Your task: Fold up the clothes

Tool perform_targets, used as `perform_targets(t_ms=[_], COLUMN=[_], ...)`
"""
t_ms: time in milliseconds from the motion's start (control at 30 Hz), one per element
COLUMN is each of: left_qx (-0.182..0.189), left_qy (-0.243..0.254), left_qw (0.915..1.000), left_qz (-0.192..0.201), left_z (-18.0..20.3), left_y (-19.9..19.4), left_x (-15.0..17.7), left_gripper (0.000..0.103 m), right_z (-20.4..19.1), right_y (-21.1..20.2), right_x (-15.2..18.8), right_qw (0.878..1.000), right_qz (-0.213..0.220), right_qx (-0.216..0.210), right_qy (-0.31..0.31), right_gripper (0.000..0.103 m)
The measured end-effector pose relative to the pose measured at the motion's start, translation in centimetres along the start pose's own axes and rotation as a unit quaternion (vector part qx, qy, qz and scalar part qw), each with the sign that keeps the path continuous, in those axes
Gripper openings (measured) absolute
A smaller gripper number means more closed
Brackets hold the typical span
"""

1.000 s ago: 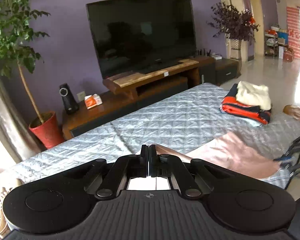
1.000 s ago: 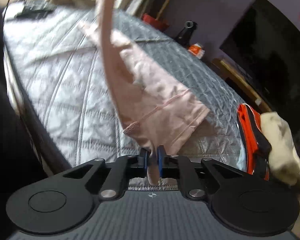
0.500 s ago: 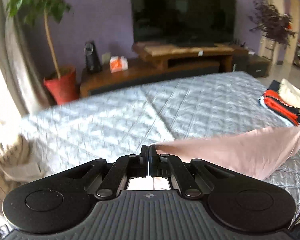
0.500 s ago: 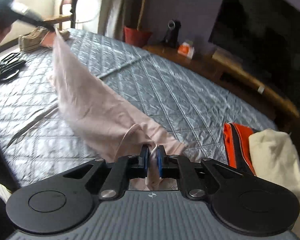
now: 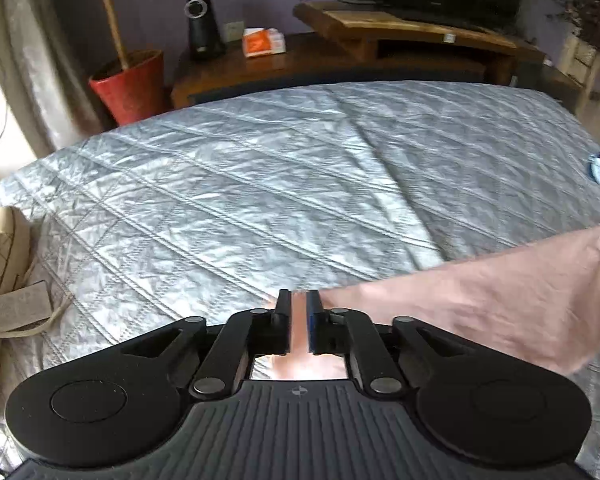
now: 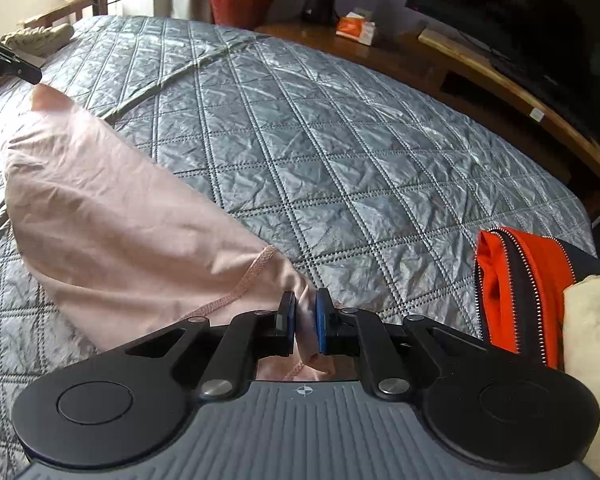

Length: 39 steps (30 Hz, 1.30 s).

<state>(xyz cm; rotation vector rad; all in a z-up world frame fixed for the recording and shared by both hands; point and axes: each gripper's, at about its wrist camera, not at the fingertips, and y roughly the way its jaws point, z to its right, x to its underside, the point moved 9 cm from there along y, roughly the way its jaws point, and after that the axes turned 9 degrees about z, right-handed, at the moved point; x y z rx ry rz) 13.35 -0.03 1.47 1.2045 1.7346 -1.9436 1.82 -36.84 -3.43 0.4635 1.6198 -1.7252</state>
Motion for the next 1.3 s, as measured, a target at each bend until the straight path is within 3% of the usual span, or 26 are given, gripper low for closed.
perform_targets(t_ms=[67, 100, 133, 200, 300, 367, 400, 433, 533, 633, 733, 767, 900, 1100, 1267, 1300], left_qx=[-0.026, -0.041, -0.056, -0.083, -0.105, -0.103, -0.098, -0.091, -0.079, -0.12, -0.165, -0.167, -0.162, -0.139, -0.124, -0.122], left_qy=[-0.015, -0.033, -0.054, -0.092, -0.122, -0.139, -0.15, -0.159, -0.171, -0.157, -0.174, -0.185, -0.209, -0.203, -0.218, -0.217], left_qw=[0.9994, 0.9983, 0.9962, 0.9903, 0.983, 0.9802, 0.9788, 0.9773, 0.9733, 0.9682, 0.9583, 0.9558, 0.9497, 0.9536, 0.9512, 0.9517], left_qz=[0.015, 0.027, 0.04, 0.064, 0.088, 0.097, 0.1, 0.106, 0.131, 0.153, 0.155, 0.156, 0.168, 0.173, 0.18, 0.18], left_z=[-1.3, -2.0, -2.8, -4.1, -4.7, -5.0, -5.0, -4.9, -4.3, -5.0, -6.8, -7.3, -8.9, -9.2, -9.1, -9.0], left_y=[-0.3, -0.7, -1.3, -2.3, -3.2, -3.3, -3.4, -3.6, -4.3, -5.0, -5.1, -5.2, -5.4, -5.4, -5.2, -5.1], left_x=[0.1, 0.1, 0.2, 0.4, 0.5, 0.2, 0.2, 0.1, 0.0, 0.5, 1.9, 2.3, 2.6, 2.7, 2.6, 2.6], left_gripper=[0.017, 0.023, 0.027, 0.027, 0.027, 0.044, 0.071, 0.085, 0.085, 0.087, 0.087, 0.087, 0.086, 0.086, 0.086, 0.086], right_z=[0.1, 0.4, 1.0, 1.9, 1.3, -1.1, -3.1, -5.3, -13.0, -20.4, -26.2, -27.8, -30.4, -31.2, -33.5, -33.6], right_y=[0.0, -0.1, -0.3, -1.7, -4.3, -5.7, -5.9, -5.9, -4.9, -3.5, -2.1, -1.3, 2.0, 3.4, 3.6, 3.7], right_x=[0.5, 0.7, 0.8, 0.6, -0.1, -0.9, -1.3, -1.7, -3.2, -5.7, -7.9, -8.4, -8.7, -8.2, -8.5, -8.7], right_qw=[1.0, 1.0, 0.999, 0.996, 0.99, 0.988, 0.989, 0.99, 0.989, 0.979, 0.965, 0.961, 0.952, 0.944, 0.918, 0.918], right_qz=[0.003, 0.003, 0.005, 0.03, 0.084, 0.114, 0.121, 0.126, 0.144, 0.167, 0.191, 0.191, 0.17, 0.154, 0.17, 0.174], right_qx=[0.004, 0.017, 0.039, 0.078, 0.105, 0.094, 0.078, 0.061, -0.007, -0.062, -0.077, -0.079, -0.069, -0.052, -0.039, -0.037], right_qy=[-0.003, -0.004, -0.002, 0.015, 0.036, 0.031, 0.021, 0.011, -0.032, -0.094, -0.163, -0.184, -0.247, -0.286, -0.355, -0.355], right_gripper=[0.02, 0.04, 0.051, 0.054, 0.049, 0.048, 0.047, 0.047, 0.049, 0.056, 0.07, 0.07, 0.066, 0.062, 0.065, 0.065])
